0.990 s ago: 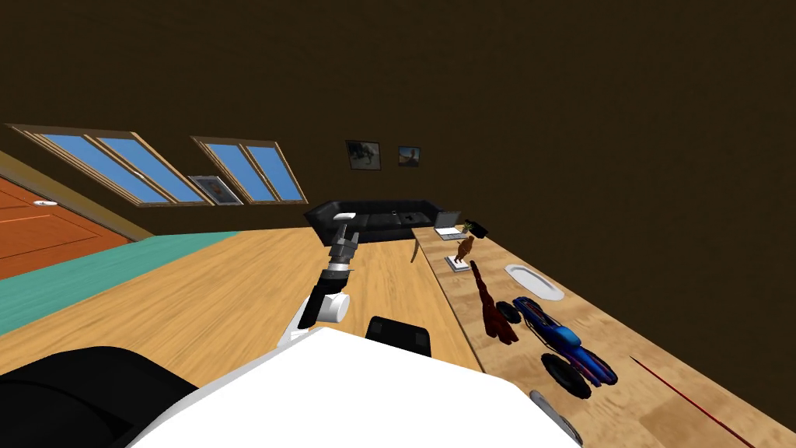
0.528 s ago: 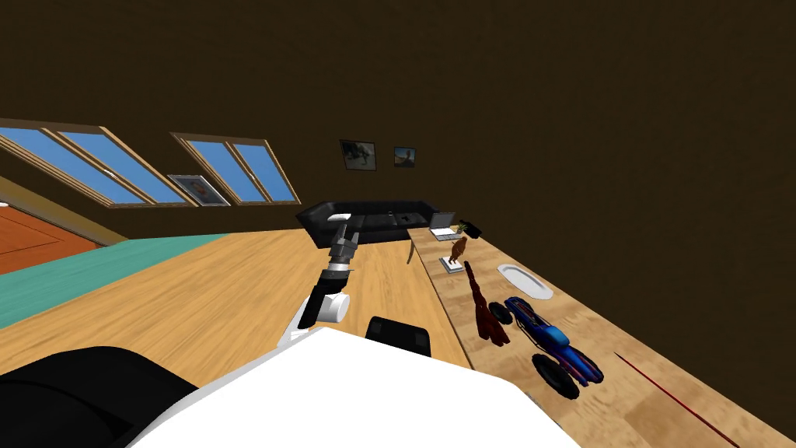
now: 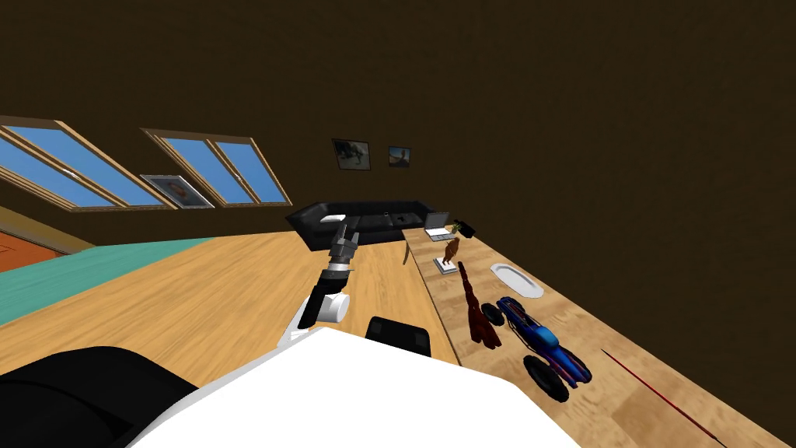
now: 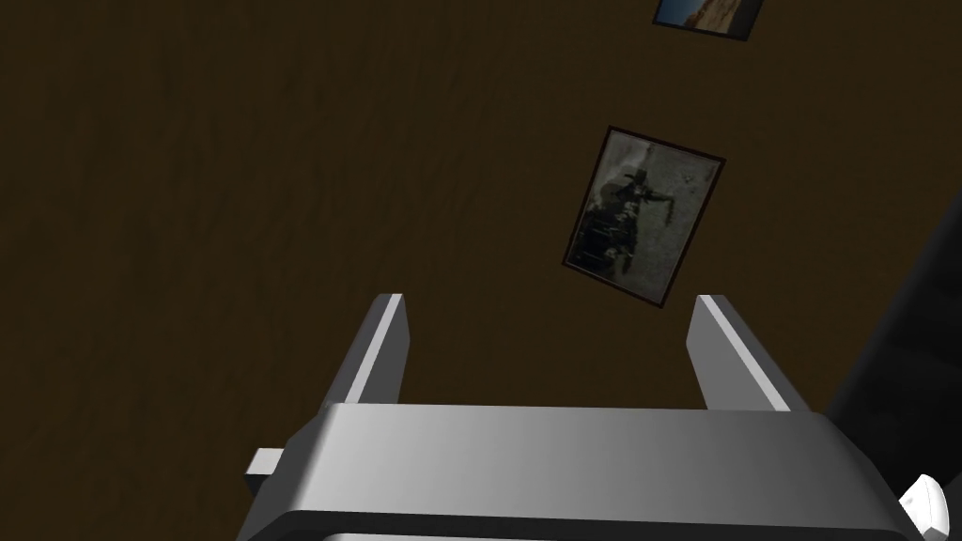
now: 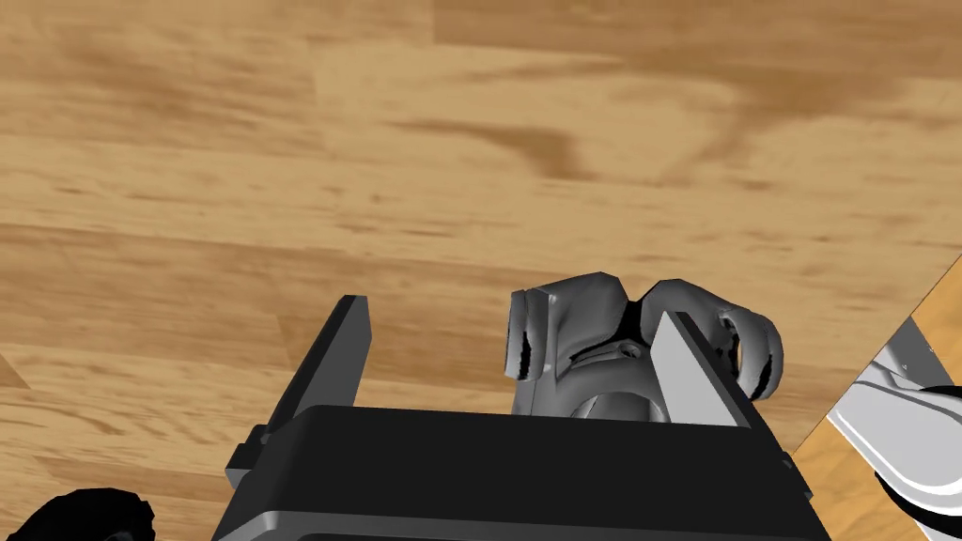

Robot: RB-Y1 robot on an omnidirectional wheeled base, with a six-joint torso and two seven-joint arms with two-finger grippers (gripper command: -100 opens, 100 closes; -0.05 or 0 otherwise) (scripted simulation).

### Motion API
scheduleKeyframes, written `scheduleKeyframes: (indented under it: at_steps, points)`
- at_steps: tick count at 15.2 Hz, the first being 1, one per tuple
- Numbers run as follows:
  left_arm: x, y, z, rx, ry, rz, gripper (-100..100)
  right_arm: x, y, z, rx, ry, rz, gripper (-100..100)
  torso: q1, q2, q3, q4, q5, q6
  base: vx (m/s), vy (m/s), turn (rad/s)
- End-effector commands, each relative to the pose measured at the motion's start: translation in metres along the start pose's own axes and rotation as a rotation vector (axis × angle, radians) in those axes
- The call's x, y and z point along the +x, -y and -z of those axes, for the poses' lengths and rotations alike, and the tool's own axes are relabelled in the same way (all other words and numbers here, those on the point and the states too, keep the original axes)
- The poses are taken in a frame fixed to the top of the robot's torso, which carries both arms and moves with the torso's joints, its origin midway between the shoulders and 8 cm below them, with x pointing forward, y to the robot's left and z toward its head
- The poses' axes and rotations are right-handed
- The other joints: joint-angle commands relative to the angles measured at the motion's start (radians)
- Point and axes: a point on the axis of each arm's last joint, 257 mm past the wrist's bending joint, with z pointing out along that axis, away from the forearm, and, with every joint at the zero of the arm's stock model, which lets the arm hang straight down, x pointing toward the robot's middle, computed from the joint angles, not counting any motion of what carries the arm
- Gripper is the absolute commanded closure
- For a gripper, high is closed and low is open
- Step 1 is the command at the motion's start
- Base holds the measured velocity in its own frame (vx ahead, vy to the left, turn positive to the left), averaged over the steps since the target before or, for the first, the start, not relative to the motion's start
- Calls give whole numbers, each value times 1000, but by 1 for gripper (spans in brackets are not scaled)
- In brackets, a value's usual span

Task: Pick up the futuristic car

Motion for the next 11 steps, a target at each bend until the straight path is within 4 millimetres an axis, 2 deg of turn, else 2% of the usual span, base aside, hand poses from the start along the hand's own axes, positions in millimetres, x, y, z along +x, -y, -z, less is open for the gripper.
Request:
scheduleKeyframes:
  at_steps: [1,2,4,5,6,7,8,9,11]
  points:
    - [0,0,0,0,0,0,0,-11,-6,-1,0,18,12,-100,0,0,0,0,0,0,56,-72,-16]
    - [0,0,0,0,0,0,0,2,-17,-1,4,0,0,-100,0,1,0,0,0,0,44,-72,-40]
    - [0,0,0,0,0,0,0,-13,-20,-3,-3,26,15,-100,1,2,1,0,0,0,37,-61,-41]
    - [0,0,0,0,0,0,0,-13,-20,-3,-3,26,15,-100,2,3,1,1,0,0,17,-25,0]
    - [0,0,0,0,0,0,0,-7,-33,-3,-2,19,8,-100,3,3,2,1,0,0,34,-42,-49]
    - [0,0,0,0,0,0,0,-15,-35,-3,-7,34,16,-100,3,3,2,1,1,0,49,-55,-67]
    - [0,0,0,0,0,0,0,-16,-35,-3,-8,35,17,-100,3,3,2,1,1,0,36,-43,-25]
    - [0,0,0,0,0,0,0,-11,-49,-3,-8,31,8,-100,3,3,2,1,1,0,50,-56,-44]
    - [0,0,0,0,0,0,0,-19,-51,-4,-13,47,15,-100,2,2,1,0,0,0,49,-55,-40]
